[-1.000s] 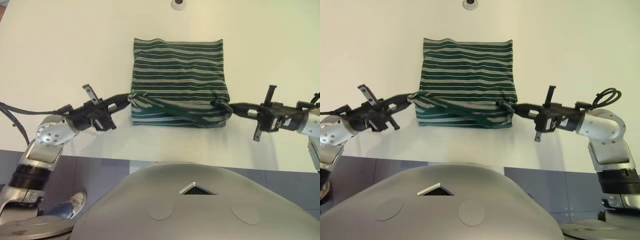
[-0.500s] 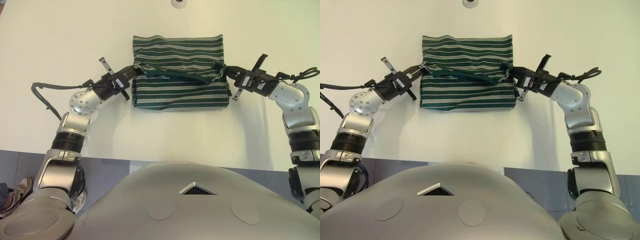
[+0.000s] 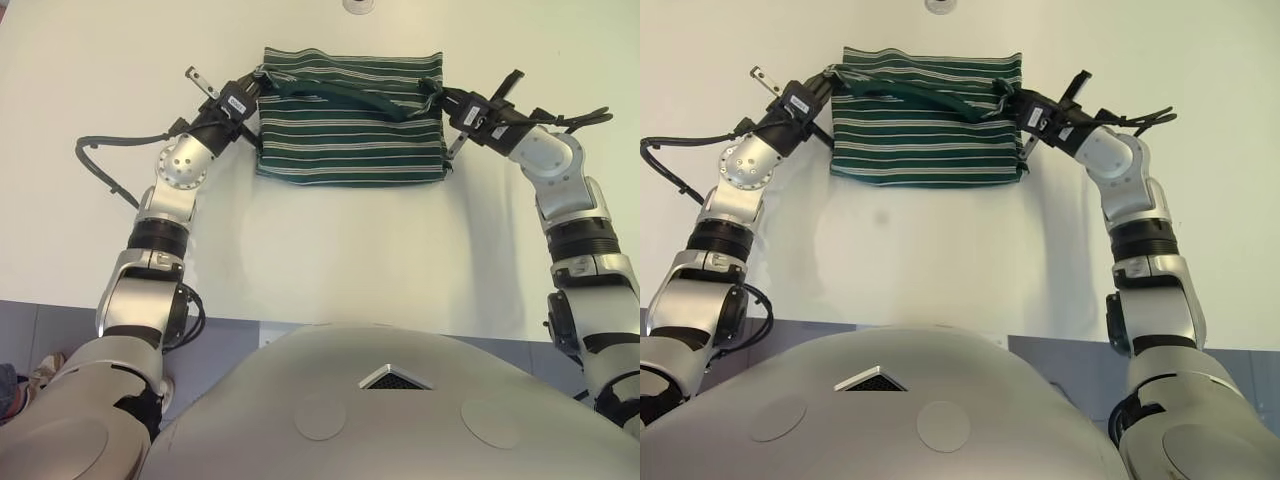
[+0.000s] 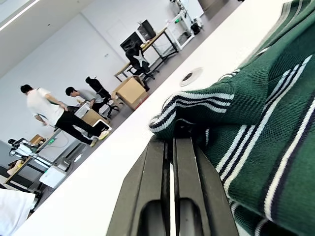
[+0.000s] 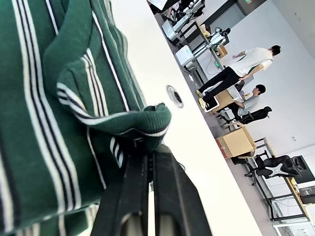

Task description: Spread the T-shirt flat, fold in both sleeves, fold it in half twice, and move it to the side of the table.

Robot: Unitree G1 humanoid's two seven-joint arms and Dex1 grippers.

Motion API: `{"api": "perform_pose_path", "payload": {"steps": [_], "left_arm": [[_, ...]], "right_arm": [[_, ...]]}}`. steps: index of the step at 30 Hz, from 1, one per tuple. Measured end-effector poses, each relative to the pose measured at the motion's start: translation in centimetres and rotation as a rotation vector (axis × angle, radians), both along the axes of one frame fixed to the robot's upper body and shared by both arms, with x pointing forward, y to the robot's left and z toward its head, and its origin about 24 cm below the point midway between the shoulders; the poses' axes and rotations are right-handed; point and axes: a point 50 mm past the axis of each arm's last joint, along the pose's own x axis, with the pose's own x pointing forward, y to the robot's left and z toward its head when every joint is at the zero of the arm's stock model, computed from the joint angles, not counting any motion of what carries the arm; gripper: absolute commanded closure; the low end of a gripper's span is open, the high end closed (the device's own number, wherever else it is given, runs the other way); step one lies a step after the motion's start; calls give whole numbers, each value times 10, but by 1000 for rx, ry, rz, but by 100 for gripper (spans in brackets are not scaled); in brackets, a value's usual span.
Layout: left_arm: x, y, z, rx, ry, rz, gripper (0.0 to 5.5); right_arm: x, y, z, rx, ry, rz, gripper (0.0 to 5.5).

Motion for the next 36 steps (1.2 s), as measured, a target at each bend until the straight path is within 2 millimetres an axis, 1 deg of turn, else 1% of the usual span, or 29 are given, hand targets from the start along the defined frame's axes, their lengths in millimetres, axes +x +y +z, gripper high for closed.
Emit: {"api": "perform_pose_path", "payload": {"steps": [2,5,9,12,14,16,17,20,22,27,30,32,36], "left_arm": [[1,-1,-1,-5,0,0,550],[3,-1,0,-7,1,4,550],[13,1,13,-22,-55,25,550],[18,2,14,-16,-50,37,550],[21,3,12,12,-47,52,550],[24,1,4,67,-22,64,550],[25,0,-1,99,-3,63,550],[26,-2,-8,133,28,63,550],[28,-2,-10,140,37,67,550],[34,-17,-11,131,57,38,550],[37,-22,-13,124,84,40,550],[39,-25,-13,113,100,36,550],[41,-26,-14,51,146,53,550]], "right_arm": [[6,0,-1,15,5,-21,549],[9,1,-2,39,10,-36,549],[16,1,7,70,-25,-47,549],[16,-1,3,69,-8,-62,549],[18,-2,3,69,-7,-68,549],[20,-2,2,65,-3,-70,549],[19,-2,-2,58,12,-70,549],[18,0,-8,44,30,-69,549],[17,0,-12,40,40,-72,549],[18,8,-22,37,73,-77,549],[19,11,-29,18,93,-86,549],[19,14,-34,34,104,-109,499],[27,13,-30,67,81,-161,417]]}}
